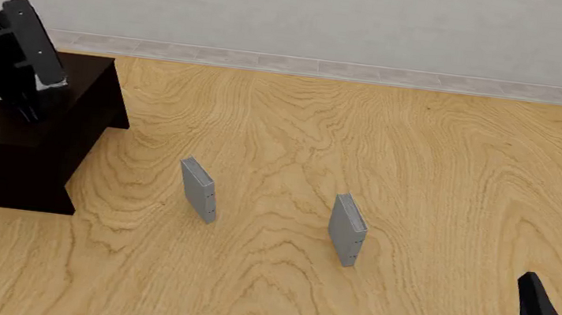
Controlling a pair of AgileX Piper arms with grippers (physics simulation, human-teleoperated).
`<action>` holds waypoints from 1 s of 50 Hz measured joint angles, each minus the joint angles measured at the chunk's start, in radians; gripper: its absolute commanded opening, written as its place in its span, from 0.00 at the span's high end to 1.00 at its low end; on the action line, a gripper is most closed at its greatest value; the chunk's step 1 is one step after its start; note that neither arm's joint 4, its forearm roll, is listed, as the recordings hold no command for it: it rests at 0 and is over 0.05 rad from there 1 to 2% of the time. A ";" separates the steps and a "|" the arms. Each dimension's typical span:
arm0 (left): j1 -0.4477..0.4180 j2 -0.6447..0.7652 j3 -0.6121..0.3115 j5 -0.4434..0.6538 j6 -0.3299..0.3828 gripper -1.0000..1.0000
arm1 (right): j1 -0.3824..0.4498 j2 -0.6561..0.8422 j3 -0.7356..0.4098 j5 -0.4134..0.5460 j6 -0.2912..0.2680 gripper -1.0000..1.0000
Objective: Pick up the book in the middle and place it on the cabinet shelf.
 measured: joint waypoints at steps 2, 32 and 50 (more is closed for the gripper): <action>-0.013 -0.013 -0.004 0.016 -0.013 0.00 | 0.000 0.000 0.000 0.000 0.000 0.00; -0.151 -0.140 -0.050 0.157 -0.131 0.00 | 0.000 0.000 0.000 0.000 0.000 0.00; -0.244 -0.167 -0.062 0.168 -0.240 0.00 | 0.000 0.000 0.000 0.000 0.000 0.00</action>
